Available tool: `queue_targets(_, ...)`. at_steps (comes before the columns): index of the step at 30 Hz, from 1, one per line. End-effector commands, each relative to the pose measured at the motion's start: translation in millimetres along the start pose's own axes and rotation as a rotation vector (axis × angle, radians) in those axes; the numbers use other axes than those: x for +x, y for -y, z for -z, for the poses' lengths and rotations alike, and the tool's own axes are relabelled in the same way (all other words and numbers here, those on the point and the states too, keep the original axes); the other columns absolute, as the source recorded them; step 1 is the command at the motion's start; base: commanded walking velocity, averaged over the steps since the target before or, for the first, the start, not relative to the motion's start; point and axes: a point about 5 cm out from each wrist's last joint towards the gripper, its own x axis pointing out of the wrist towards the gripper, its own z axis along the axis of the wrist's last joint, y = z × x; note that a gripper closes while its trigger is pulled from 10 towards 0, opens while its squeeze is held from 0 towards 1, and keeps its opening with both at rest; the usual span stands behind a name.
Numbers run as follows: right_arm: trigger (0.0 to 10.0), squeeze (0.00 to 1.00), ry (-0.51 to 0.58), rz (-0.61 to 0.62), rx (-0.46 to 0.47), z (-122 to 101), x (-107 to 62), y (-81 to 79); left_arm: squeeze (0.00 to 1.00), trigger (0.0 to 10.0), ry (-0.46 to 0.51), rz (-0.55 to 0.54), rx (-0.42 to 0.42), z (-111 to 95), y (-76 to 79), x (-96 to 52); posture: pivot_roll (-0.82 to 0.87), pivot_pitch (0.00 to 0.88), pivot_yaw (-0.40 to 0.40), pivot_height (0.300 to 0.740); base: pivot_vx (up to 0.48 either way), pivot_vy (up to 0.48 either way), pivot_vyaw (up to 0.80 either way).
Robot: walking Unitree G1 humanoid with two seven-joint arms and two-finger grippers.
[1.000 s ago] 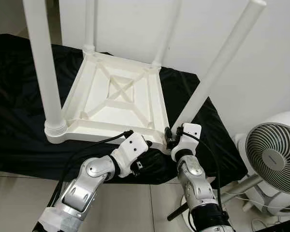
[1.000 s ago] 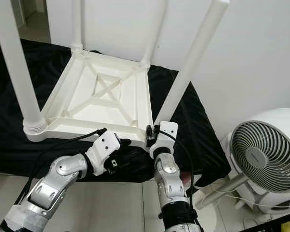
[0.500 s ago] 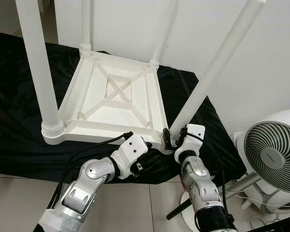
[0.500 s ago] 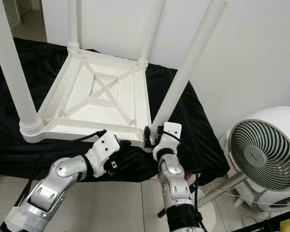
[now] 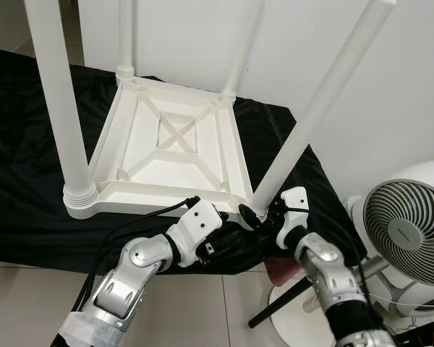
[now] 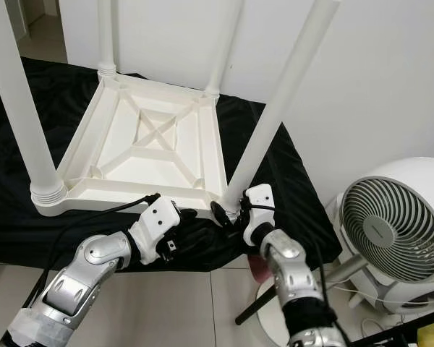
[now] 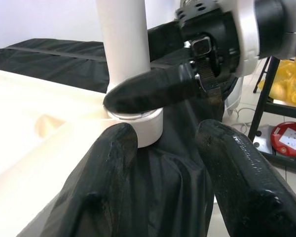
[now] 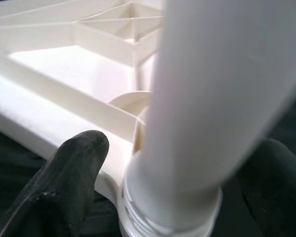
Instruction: Building children table
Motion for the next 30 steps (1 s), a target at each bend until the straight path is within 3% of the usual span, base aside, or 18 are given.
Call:
queue_targets(1,10.0,0.0,-0.028,-0.035,-0.03,4.4,1.9,5.0,0.0,10.0,0.007,0.008,0.015,-2.4,-0.2,4.0,0.14,0.0,-0.205,0.74,0.0,0.0,0.0)
queue_targets(5,10.0,0.0,-0.049,-0.08,-0.068,2.5,12.4,6.9,0.0,10.0,0.009,0.003,0.021,-3.5,-2.5,4.5,0.15,0.0,-0.207,0.74,0.0,0.0,0.0)
queue_targets(6,7.2,0.0,-0.06,-0.088,-0.069,3.4,13.7,7.2,0.0,10.0,0.01,0.001,0.022,-3.8,-3.0,4.6,0.15,0.0,-0.207,0.74,0.0,0.0,0.0)
queue_targets(7,0.0,0.0,-0.07,-0.098,-0.074,4.7,14.6,7.6,0.0,10.0,0.011,-0.002,0.021,-4.0,-3.3,4.2,0.15,0.0,-0.206,0.74,0.0,0.0,0.0)
queue_targets(24,0.0,0.0,-0.092,-0.122,-0.035,13.6,11.2,12.1,0.0,10.0,0.013,-0.007,0.024,-5.5,-3.7,4.6,0.14,0.0,-0.218,0.74,0.0,0.0,0.0)
queue_targets(25,10.0,0.0,-0.079,-0.112,-0.014,12.8,10.5,11.6,0.0,10.0,0.013,-0.003,0.026,-5.8,-3.4,5.1,0.13,0.0,-0.215,0.74,0.0,0.0,0.0)
queue_targets(30,10.0,0.0,-0.078,-0.03,0.006,12.4,10.5,10.9,0.0,10.0,0.013,0.0,0.024,-6.1,-3.5,4.8,0.12,0.0,-0.209,0.74,0.0,0.0,0.0)
